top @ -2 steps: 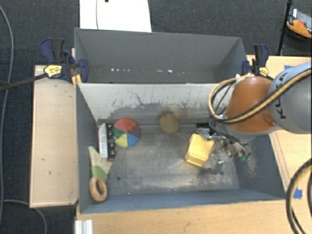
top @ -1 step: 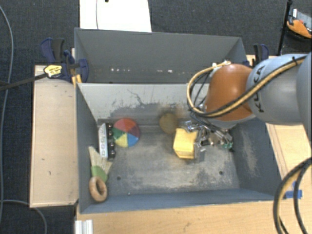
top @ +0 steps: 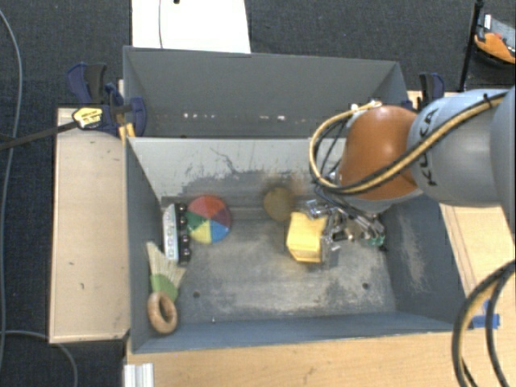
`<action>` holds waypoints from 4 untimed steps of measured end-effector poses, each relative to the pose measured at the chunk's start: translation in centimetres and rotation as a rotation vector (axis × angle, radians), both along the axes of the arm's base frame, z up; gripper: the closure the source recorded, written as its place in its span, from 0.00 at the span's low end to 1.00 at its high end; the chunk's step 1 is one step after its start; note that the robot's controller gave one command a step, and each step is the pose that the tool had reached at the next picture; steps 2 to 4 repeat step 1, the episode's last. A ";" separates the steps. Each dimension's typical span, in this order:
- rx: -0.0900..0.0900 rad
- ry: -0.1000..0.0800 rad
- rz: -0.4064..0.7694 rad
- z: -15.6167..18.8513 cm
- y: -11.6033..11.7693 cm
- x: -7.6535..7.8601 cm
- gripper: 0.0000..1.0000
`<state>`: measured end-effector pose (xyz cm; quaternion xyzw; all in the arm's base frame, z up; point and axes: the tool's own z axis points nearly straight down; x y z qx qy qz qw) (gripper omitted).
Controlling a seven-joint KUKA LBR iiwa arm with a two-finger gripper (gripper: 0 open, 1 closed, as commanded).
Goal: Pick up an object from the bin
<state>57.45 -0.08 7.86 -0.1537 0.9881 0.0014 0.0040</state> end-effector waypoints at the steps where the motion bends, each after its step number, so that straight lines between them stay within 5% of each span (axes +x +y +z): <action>1: 0.000 -0.004 0.013 14.2 -0.6 -0.5 1.00; 4: 0.000 -0.004 0.013 14.2 -0.6 -0.5 1.00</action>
Offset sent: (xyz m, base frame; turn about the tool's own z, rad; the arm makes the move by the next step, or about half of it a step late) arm 0.0000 0.0000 0.0000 0.0000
